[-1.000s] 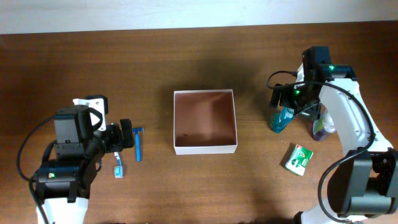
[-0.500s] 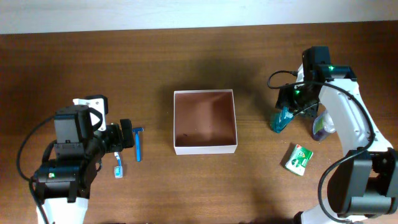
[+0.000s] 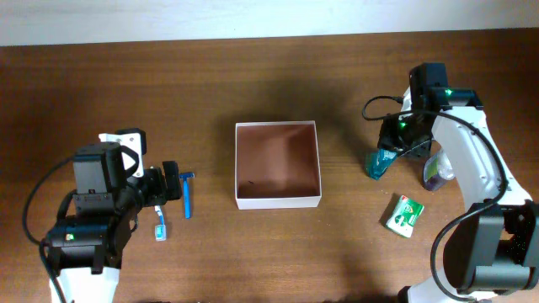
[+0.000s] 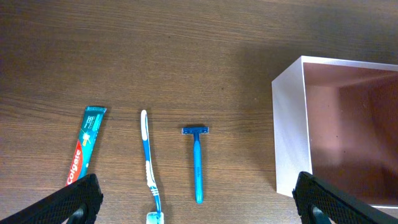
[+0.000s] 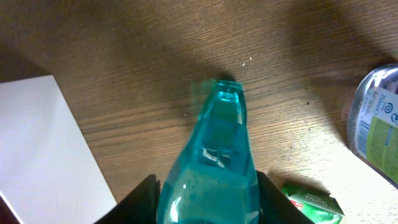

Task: Pack container
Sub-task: 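Lower the right gripper onto the teal Listerine bottle and grasp it, then carry the Listerine bottle left and lower it into the box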

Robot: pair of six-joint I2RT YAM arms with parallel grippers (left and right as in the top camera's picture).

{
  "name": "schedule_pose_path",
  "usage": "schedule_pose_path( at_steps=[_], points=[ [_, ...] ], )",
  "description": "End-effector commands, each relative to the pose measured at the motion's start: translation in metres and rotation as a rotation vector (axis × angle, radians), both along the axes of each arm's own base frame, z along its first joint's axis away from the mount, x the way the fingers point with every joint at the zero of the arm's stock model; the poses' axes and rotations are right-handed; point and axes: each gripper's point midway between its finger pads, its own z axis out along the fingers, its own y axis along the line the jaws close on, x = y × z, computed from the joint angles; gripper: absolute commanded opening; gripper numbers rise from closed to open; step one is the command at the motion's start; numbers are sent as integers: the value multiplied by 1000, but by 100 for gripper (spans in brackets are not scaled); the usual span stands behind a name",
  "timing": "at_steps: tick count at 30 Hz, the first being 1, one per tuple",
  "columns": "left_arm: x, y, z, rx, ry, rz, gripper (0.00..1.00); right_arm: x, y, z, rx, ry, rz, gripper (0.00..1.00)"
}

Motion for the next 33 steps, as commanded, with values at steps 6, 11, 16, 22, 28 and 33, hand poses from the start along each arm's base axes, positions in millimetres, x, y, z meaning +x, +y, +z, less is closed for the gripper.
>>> schedule_pose_path(
  at_steps=[6,11,16,22,28,33],
  points=[
    [3,-1,11,14,-26,-19,99,-4,-3,-4,-7,20,-10,34],
    [3,-1,11,14,-26,-19,99,-5,-3,-4,-6,24,-10,33],
    [3,-1,11,14,-26,-19,99,-6,-2,-4,-6,31,-9,22],
    [3,-1,11,14,-26,-19,99,-7,-2,-3,-6,32,-6,4],
    [3,-1,11,14,-26,-19,99,-3,0,24,-16,-32,27,4],
    [3,-1,11,14,-26,-19,99,0,15,76,-34,-108,97,4]
  ],
)
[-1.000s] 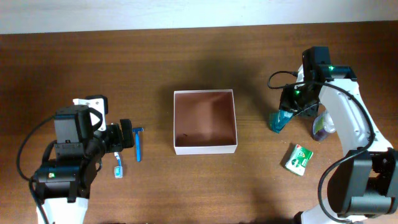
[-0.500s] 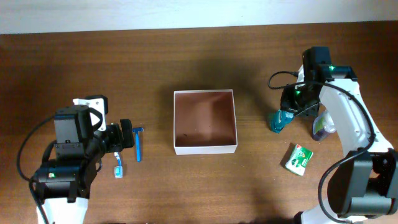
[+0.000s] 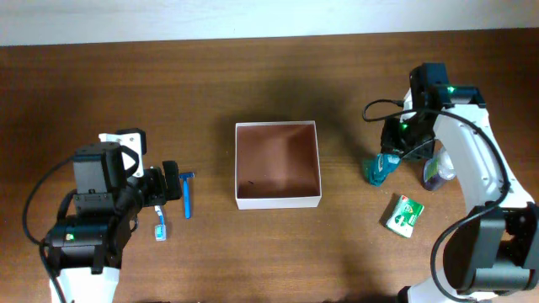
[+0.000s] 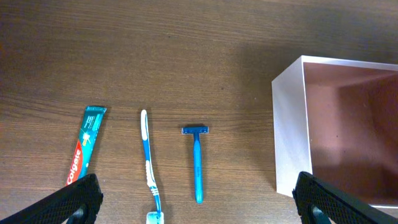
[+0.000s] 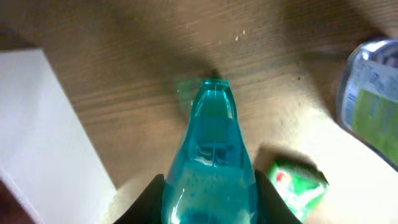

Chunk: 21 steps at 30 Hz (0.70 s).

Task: Pack container
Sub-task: 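Carry the Listerine bottle left and lower it into the box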

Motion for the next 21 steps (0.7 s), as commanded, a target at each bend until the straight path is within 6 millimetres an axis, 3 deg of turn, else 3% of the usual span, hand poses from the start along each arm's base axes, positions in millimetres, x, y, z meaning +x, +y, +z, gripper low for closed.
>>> schedule_pose_path(
  at_steps=[1,4,8,11,16,21],
  points=[
    [3,-1,11,14,-26,-19,99,15,18,77,-34,-186,94,4],
    [3,-1,11,14,-26,-19,99,10,35,112,-81,-221,169,4],
    [3,-1,11,14,-26,-19,99,1,82,165,-84,-322,304,4],
    [3,-1,11,14,-26,-19,99,-4,115,188,-57,-389,361,4],
    [3,-1,11,14,-26,-19,99,-6,164,192,-6,-439,414,4],
    [3,-1,11,14,-26,-19,99,3,213,165,-10,-413,445,4]
  ],
)
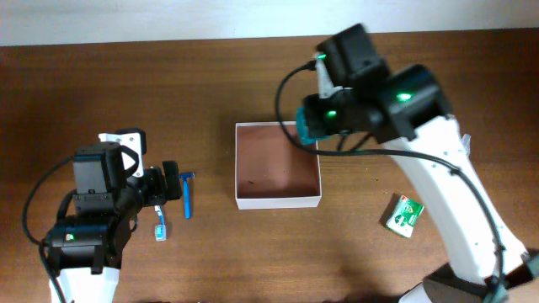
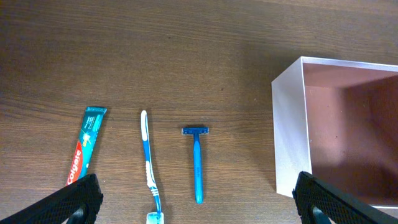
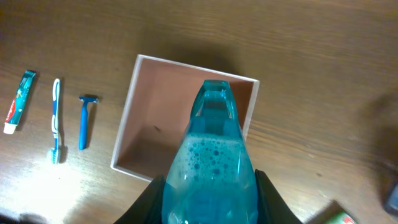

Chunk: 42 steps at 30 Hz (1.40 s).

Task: Pack container
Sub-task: 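Carry the Listerine bottle left and lower it into the box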

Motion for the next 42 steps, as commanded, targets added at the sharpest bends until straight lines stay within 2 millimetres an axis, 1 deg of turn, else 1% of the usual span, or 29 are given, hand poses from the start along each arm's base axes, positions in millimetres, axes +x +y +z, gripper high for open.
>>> schedule_pose_path(
  at_steps=[1,2,3,7,11,14,16,20,23,27,31,38,40,41,42],
  points=[
    [3,-1,10,14,-24,-19,99,11,29,-18,-22,4,-33,4],
    [3,-1,10,14,-24,-19,99,15,44,-32,-23,21,-43,4],
    [3,-1,10,14,-24,-19,99,18,52,-39,-21,31,-44,4],
    [3,-1,10,14,-24,-19,99,27,79,-74,-21,81,-73,4],
    [3,-1,10,14,-24,-19,99,38,93,-108,-39,120,-82,4],
    [3,-1,10,14,-24,-19,99,44,98,-131,-62,147,-82,4],
    [3,-1,10,14,-24,-19,99,48,101,-143,-71,156,-82,4],
    [3,-1,10,14,-24,-19,99,55,105,-155,-74,156,-84,4],
    [3,-1,10,14,-24,-19,99,59,108,-157,-64,144,-84,5],
    [3,-1,10,14,-24,-19,99,58,108,-157,-66,147,-83,11],
    [3,-1,10,14,-24,-19,99,57,107,-162,-75,156,-84,13],
    [3,-1,10,13,-24,-19,100,52,104,-185,-102,195,-83,13],
    [3,-1,10,14,-24,-19,99,51,104,-188,-105,203,-81,20],
    [2,-1,10,14,-23,-19,100,51,105,-189,-103,205,-80,28],
    [2,-1,9,14,-22,-19,99,51,105,-189,-102,205,-80,33]
  ],
)
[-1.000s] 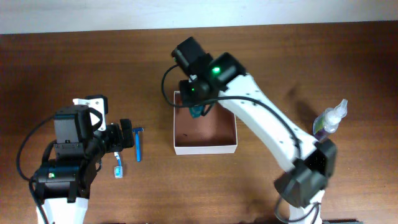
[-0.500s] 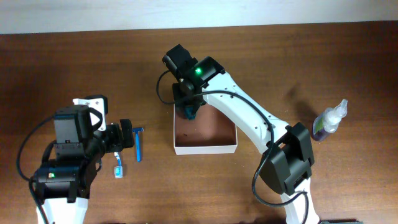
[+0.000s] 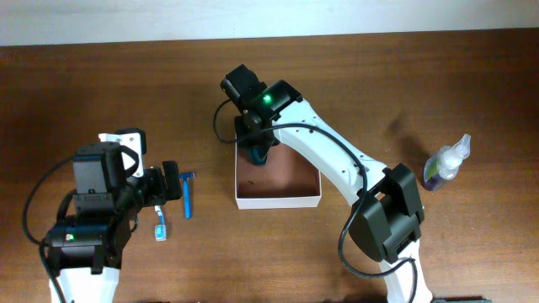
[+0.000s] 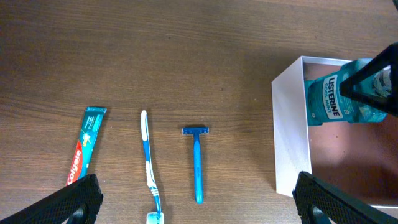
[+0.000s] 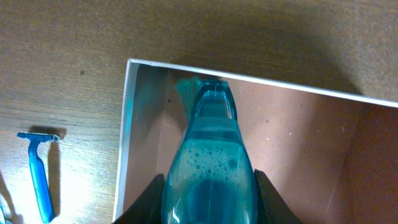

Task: Pack container
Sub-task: 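Carry the Listerine bottle left and lower it into the box, then open the right gripper and withdraw it to the right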

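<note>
A white box with a brown inside stands mid-table. My right gripper is shut on a teal Listerine mouthwash bottle, holding it low inside the box's far left corner. The right wrist view looks straight down the bottle, with a black finger at each side. From the left wrist, the bottle shows behind the box wall. My left gripper stands open above a blue razor, a blue toothbrush and a toothpaste tube.
A small purple bottle stands on the table at the far right. The razor and toothbrush lie left of the box, by the left gripper. The right arm reaches across the box's right side.
The right gripper held the teal bottle high over the box's far right edge; now it holds it low in the box's far left corner. The left arm has not moved.
The right gripper was shut on the teal bottle on the table at the right, beside the purple bottle. Then the bottle stood tilted there, then was held above the box, and now sits down in the box's far left corner. The left arm stayed still.
</note>
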Robot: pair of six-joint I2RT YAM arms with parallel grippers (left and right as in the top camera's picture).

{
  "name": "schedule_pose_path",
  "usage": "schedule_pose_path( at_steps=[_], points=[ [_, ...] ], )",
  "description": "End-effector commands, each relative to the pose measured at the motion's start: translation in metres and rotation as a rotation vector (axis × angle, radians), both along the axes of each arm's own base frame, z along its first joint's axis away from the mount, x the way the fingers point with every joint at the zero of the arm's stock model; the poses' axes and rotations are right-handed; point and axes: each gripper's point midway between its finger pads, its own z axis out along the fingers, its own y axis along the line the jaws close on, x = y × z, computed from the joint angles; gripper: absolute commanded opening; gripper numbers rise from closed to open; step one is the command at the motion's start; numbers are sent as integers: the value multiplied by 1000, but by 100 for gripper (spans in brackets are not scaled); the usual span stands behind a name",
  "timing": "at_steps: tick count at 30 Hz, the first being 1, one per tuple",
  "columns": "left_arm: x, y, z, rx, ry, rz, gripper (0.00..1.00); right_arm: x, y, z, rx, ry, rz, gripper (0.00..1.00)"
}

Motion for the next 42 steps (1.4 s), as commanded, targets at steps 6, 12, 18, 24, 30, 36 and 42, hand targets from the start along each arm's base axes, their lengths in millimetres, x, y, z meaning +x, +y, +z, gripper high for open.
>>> schedule_pose_path(
  at_steps=[6,12,18,24,30,36,42],
  points=[
    [2,-1,9,14,-18,-19,99,0,-1,-6,-15,4,-9,57],
    [2,-1,9,14,-18,-19,99,-4,-3,3,-11,2,-5,75],
    [2,-1,9,14,-18,-18,99,-11,-13,62,23,-93,38,82],
    [2,-1,9,14,-18,-18,99,-21,-92,171,0,-317,-103,98],
    [1,-1,9,14,-17,-18,99,-32,-216,220,-13,-368,-374,99],
    [2,-1,8,15,-16,-17,99,-57,-354,195,-116,-197,-668,98],
    [5,1,1,23,13,-10,99,-68,-409,144,-150,-21,-720,98]
  ],
)
